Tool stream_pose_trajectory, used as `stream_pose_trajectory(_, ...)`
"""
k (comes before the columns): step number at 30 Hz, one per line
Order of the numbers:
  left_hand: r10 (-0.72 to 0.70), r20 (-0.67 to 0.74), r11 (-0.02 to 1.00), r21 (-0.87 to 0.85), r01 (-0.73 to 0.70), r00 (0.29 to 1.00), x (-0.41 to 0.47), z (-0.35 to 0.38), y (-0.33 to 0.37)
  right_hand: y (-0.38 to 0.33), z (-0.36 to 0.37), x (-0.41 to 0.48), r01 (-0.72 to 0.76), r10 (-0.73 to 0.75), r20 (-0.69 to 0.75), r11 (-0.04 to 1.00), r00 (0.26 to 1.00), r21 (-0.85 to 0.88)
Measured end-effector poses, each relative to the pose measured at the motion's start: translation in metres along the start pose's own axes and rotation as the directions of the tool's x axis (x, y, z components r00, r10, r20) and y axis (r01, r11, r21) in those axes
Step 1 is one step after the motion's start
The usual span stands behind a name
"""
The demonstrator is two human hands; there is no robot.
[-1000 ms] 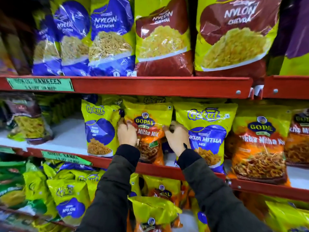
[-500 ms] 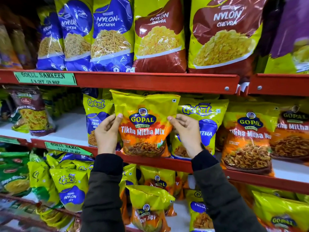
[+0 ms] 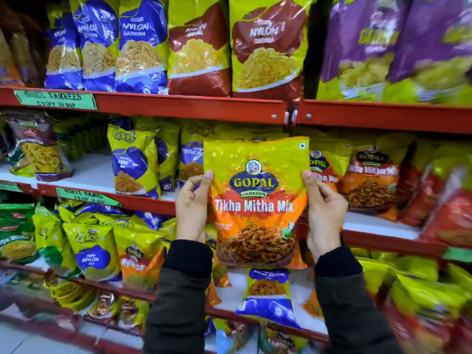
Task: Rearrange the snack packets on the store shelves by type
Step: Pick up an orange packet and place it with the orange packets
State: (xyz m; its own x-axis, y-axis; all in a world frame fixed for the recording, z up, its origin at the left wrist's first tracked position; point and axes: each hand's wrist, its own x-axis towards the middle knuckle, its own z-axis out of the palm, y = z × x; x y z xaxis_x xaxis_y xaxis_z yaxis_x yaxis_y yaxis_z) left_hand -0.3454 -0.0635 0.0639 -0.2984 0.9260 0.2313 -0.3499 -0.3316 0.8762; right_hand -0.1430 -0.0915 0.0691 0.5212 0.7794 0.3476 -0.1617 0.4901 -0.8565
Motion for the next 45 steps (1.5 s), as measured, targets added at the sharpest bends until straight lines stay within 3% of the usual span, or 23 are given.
stream_pose_trajectory(9,-0.046,0.025,0.999,-0.01,0.046,0.999,-0.062,0.043,-0.014,-0.027,-0.08,-0.012,-0.049,0.05,-0.014,0.998,0.999,0.043)
stream_pose_trajectory(16,-0.027,0.083,1.0,0.002,0.027,0.996,-0.083,0.062,-0.02,-0.038,-0.112,-0.01,-0.013,0.014,-0.048,1.0,0.999,0.028)
stream_pose_trajectory(22,-0.022,0.137,1.0,0.017,0.02,0.99,-0.087,0.093,-0.029,-0.048,-0.143,0.003,0.069,-0.079,-0.113,0.994,0.99,-0.09)
stream_pose_trajectory(27,-0.001,0.227,0.997,0.076,-0.017,0.974,-0.078,0.152,-0.038,-0.062,-0.183,0.048,0.142,-0.181,-0.164,0.964,0.97,-0.223)
stream_pose_trajectory(34,-0.091,0.287,0.992,0.106,0.062,0.954,-0.047,0.253,-0.074,-0.072,-0.227,0.134,0.095,-0.178,-0.243,0.944,0.954,-0.317)
stream_pose_trajectory(39,-0.188,0.278,0.978,0.137,0.155,0.942,-0.028,0.292,-0.113,-0.051,-0.25,0.181,0.046,-0.179,-0.282,0.907,0.943,-0.419)
stream_pose_trajectory(45,-0.134,0.199,0.963,0.258,0.08,0.971,0.0,0.313,-0.149,-0.015,-0.258,0.222,-0.047,-0.145,-0.366,0.883,0.919,-0.468)
